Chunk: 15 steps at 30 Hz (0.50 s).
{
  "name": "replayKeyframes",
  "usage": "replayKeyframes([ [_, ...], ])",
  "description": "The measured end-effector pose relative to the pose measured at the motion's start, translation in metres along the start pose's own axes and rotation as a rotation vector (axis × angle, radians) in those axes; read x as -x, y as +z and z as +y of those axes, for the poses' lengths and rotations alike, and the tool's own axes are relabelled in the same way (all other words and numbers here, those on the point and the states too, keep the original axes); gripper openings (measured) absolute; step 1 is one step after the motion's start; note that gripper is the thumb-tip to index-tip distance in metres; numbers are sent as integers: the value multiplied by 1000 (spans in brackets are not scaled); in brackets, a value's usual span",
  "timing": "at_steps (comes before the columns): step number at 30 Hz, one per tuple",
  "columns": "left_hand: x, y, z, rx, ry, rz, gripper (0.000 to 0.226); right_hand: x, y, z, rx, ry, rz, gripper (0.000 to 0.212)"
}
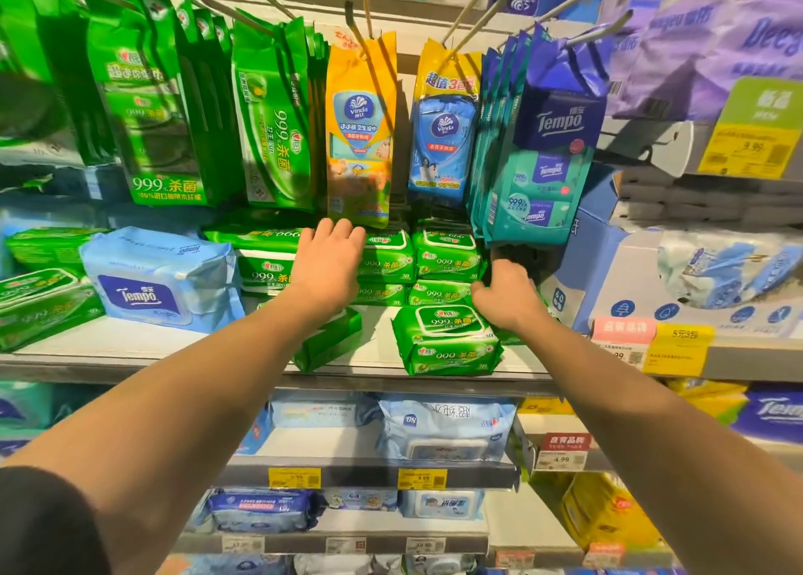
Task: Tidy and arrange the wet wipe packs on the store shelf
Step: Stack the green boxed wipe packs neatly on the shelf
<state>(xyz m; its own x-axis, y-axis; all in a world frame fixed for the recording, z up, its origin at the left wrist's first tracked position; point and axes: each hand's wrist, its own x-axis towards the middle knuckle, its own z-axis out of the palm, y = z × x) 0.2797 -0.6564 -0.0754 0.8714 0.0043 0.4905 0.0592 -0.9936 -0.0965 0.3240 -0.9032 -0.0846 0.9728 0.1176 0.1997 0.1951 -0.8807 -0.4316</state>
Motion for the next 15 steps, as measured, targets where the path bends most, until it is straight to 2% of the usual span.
replayKeyframes([
  [2,6,-2,1,33,10,55,42,3,-9,7,-56,19,-40,16],
  [3,9,-2,2,69,39,77,39,4,-13,12,-101,30,-75,23],
  [5,14,-5,6,215,169,76,34,10,-21,22,-140,32,-167,50],
  [6,15,-7,9,321,259,50,30,14,-23,26,-119,9,-217,55],
  [9,19,-17,26,554,460,-56,28,22,-24,29,-18,-88,-309,44],
  [11,19,-19,39,593,467,-160,49,23,-22,27,111,-150,-289,47],
  [14,18,-15,56,478,380,-448,117,23,-20,29,275,-197,-225,61],
  [15,19,-12,61,454,355,-533,131,23,-20,29,325,-202,-214,67],
])
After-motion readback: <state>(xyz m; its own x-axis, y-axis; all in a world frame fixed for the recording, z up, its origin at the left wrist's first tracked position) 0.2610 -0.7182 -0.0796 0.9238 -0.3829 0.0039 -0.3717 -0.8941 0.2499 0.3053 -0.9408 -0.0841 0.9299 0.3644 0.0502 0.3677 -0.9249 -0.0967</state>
